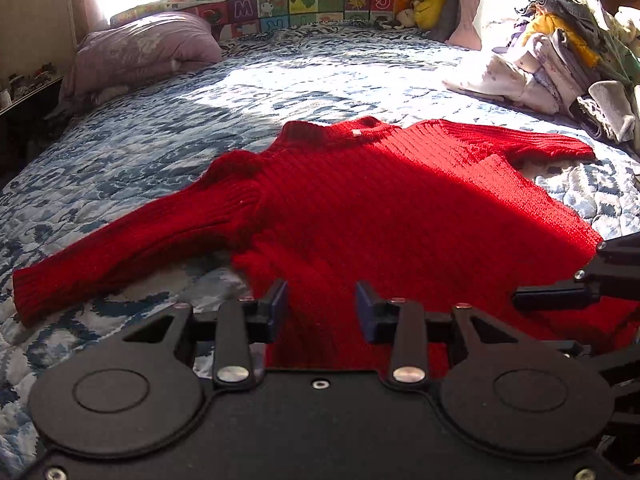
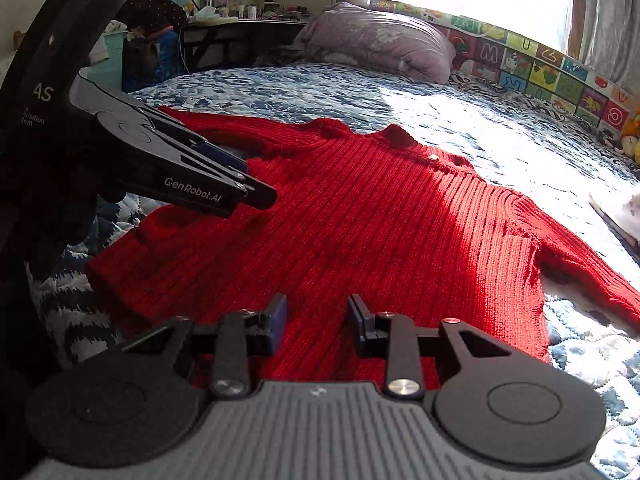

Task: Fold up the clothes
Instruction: 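Lay the sweater flat by pulling the hem toward the tools, then release, then move the left tool over to the cuff of a red sleeve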

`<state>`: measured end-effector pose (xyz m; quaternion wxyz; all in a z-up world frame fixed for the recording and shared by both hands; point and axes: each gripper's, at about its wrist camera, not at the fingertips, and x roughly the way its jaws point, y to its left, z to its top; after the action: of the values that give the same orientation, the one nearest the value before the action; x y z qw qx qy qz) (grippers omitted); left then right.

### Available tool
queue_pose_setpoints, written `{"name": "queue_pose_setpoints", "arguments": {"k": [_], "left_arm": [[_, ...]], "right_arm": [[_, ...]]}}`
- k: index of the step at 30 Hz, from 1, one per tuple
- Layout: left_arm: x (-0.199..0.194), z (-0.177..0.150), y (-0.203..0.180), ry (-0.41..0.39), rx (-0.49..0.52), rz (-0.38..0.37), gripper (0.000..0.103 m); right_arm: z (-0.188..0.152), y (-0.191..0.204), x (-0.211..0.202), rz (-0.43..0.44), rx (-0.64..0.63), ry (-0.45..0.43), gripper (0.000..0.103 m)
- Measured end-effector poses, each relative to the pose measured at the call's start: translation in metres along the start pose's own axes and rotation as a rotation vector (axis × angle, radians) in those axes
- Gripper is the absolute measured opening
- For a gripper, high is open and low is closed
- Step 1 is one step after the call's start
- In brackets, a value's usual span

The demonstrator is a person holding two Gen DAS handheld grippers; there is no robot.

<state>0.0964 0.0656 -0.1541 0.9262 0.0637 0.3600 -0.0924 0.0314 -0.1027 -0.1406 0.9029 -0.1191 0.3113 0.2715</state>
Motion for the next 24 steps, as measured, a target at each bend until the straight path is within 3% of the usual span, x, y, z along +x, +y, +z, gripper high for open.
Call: {"name": "queue_pose_setpoints", "arguments": {"k": [2, 10, 14, 20, 22, 24], "left_arm": [[-0.013, -0.006, 0.003, 0.004, -0.065, -0.014, 0.037], [-0.068, -0.031, -0.003, -0.032, -0.093, -0.028, 0.035], [-0.054, -0.046, -0.01, 0.097, -0.072, -0.017, 0.038], [-0.076, -0.05, -0.018, 0.069, -0.029, 0.026, 0.035], [-0.084, -0.048, -0.025, 0.032, 0.005, 0.07, 0.035], [-0.091, -0.046, -0.025, -0.032, -0.019, 0.05, 0.035]], "right_arm": [[-0.003, 0.005, -0.008, 0.002, -0.001, -0.003, 0.034], [-0.016, 0.023, -0.029, 0.052, -0.025, 0.007, 0.037], [-0.016, 0.021, -0.039, 0.074, -0.007, -0.002, 0.038], [-0.02, -0.022, -0.063, -0.04, 0.113, -0.058, 0.042], [-0.026, -0.037, -0.065, -0.08, 0.155, -0.057, 0.042], [-0.036, -0.052, -0.062, -0.114, 0.198, -0.04, 0.043]]}}
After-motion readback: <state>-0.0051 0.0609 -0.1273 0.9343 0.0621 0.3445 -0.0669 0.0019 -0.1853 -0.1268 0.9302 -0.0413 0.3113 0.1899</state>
